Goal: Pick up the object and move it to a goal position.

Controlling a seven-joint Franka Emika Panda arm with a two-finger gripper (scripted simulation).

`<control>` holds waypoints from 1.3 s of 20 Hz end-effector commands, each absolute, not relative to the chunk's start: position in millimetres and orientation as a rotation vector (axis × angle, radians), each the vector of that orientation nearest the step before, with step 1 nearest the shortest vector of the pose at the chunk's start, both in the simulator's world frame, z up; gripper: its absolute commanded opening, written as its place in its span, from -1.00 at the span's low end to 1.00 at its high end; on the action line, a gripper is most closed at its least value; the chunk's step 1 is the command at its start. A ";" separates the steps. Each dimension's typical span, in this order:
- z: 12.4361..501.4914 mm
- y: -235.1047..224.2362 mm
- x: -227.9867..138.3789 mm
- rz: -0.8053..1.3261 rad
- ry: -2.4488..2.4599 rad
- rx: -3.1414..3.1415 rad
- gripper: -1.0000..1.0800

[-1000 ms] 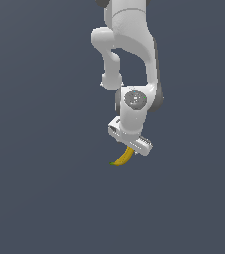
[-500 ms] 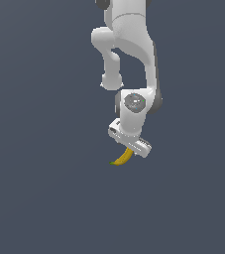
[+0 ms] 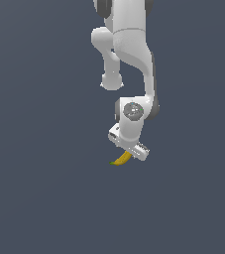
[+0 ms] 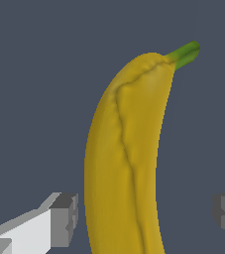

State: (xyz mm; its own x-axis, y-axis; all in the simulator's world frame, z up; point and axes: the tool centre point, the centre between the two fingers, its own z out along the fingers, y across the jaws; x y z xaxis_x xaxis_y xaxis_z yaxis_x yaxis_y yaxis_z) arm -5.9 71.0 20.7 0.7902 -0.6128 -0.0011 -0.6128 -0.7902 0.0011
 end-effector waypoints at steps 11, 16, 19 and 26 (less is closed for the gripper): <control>18.7 71.2 -4.9 0.000 -1.018 2.972 -1.00; 24.2 71.0 -4.4 0.002 -1.016 2.974 -1.00; 33.4 68.1 -4.5 0.002 -1.016 2.974 -1.00; 75.6 54.2 -4.7 0.002 -1.016 2.974 -1.00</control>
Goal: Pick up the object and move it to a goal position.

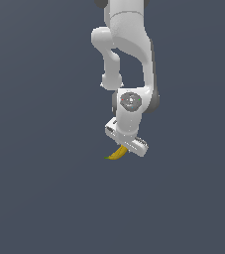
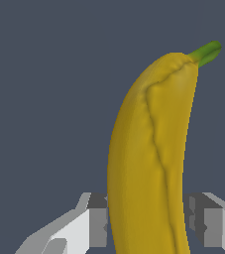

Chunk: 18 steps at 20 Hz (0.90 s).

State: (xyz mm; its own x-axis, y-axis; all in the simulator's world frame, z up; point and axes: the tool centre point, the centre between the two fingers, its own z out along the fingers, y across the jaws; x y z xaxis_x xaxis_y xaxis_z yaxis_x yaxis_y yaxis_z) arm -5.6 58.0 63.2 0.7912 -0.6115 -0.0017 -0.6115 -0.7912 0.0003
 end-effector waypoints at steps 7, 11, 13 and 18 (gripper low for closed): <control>145.8 31.3 -4.5 -0.001 1.016 -2.971 -1.00; 193.2 15.7 -4.0 -0.001 1.017 -2.971 -1.00; 216.9 8.1 -3.7 -0.001 1.017 -2.971 -1.00; 273.7 -10.4 -2.2 0.000 1.018 -2.971 -1.00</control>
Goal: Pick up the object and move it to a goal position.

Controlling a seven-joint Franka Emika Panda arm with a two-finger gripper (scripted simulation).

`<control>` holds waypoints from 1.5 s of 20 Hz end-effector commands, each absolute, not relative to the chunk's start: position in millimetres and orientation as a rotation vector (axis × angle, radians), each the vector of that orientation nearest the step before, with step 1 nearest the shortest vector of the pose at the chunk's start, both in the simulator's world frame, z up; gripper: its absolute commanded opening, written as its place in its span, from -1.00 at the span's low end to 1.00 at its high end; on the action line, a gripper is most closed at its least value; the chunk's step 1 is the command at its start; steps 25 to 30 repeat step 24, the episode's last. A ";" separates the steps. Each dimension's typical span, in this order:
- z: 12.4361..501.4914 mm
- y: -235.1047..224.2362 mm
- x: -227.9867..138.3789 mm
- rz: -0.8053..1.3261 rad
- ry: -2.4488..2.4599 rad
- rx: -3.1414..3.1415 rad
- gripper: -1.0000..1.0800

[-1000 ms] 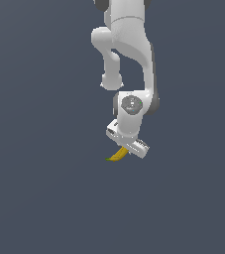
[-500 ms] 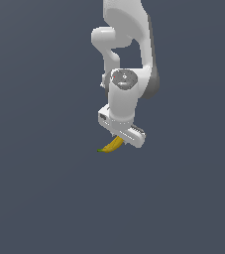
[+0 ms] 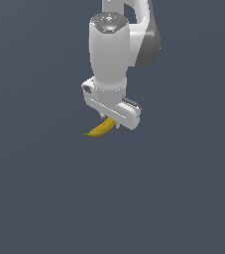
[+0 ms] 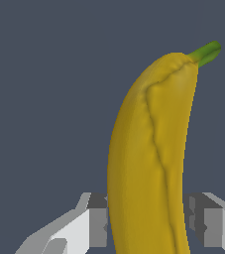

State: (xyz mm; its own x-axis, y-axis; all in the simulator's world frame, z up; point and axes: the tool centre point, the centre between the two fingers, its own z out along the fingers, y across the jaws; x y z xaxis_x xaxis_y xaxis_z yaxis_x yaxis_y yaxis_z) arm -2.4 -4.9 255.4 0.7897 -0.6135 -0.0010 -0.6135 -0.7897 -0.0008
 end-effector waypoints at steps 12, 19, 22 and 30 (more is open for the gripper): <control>374.4 -42.6 3.7 0.000 1.018 -2.972 -1.00; 397.2 -50.1 6.4 0.000 1.018 -2.972 -1.00; 399.3 -50.8 7.2 0.000 1.018 -2.972 -1.00; 398.8 -50.7 7.5 0.000 1.018 -2.972 -1.00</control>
